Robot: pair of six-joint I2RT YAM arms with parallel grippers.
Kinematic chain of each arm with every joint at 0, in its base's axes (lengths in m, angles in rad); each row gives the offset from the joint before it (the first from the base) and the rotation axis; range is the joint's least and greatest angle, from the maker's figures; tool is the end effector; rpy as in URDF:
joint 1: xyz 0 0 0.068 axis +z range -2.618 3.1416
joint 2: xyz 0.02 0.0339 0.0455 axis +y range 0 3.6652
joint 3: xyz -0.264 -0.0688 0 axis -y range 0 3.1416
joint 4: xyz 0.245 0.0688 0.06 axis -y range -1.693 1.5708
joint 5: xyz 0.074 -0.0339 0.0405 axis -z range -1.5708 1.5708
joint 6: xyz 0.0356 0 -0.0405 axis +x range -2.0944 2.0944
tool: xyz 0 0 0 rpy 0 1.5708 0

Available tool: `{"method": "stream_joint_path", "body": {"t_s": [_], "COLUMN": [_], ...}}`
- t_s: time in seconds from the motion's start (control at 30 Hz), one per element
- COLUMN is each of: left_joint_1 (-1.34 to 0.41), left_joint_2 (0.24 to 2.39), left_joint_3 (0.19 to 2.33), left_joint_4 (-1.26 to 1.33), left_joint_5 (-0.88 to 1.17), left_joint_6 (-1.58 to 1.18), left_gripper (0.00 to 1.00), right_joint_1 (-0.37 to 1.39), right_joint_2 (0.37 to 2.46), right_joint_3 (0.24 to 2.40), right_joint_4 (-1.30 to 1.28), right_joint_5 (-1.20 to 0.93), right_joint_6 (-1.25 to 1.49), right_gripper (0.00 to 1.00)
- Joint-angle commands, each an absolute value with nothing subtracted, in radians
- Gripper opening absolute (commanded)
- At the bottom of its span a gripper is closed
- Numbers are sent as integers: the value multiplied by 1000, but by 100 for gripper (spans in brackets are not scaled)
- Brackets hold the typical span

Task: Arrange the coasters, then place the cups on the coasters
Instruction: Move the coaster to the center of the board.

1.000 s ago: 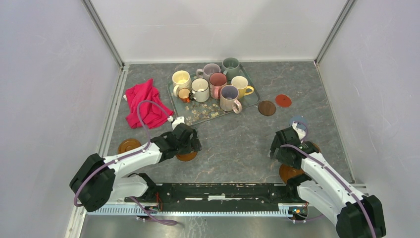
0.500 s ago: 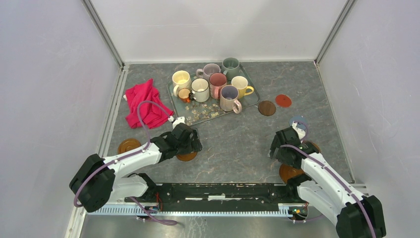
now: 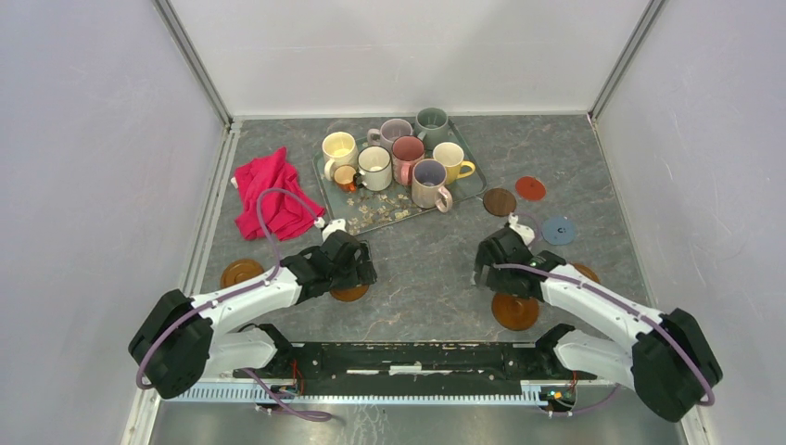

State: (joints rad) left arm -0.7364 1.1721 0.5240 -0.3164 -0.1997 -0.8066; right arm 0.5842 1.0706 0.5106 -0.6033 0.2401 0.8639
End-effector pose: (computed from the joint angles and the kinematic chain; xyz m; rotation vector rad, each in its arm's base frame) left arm 0.1611 -0.1365 0.1672 -0.1692 2.5428 -0.3726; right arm 0.1514 0.0899 0.1662 0.4393 2.6420 0.1245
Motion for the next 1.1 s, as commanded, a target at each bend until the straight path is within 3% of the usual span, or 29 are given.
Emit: {"method": "stream_joint_path", "body": {"t_s": [0.0, 0.67, 1.07], "left_joint_1": [-733, -733, -733], "left_joint_2": [1140, 943, 877], "left_joint_3": [561, 713, 707], "left_joint_4": [-361, -596, -655], "left_joint_5": [-222, -311, -299], "left_joint_6": [-764, -717, -730], "left_gripper": [100, 100, 100], "right_joint_1": [656, 902, 952], "right_joint_2": [1166, 1659, 1797], "right_joint_3": [529, 960, 1182], "right_joint_4": [-438, -279, -267], "right_joint_5": [82, 89, 34], "right_joint_6": [996, 1035, 1055], "right_gripper": [98, 98, 98]}}
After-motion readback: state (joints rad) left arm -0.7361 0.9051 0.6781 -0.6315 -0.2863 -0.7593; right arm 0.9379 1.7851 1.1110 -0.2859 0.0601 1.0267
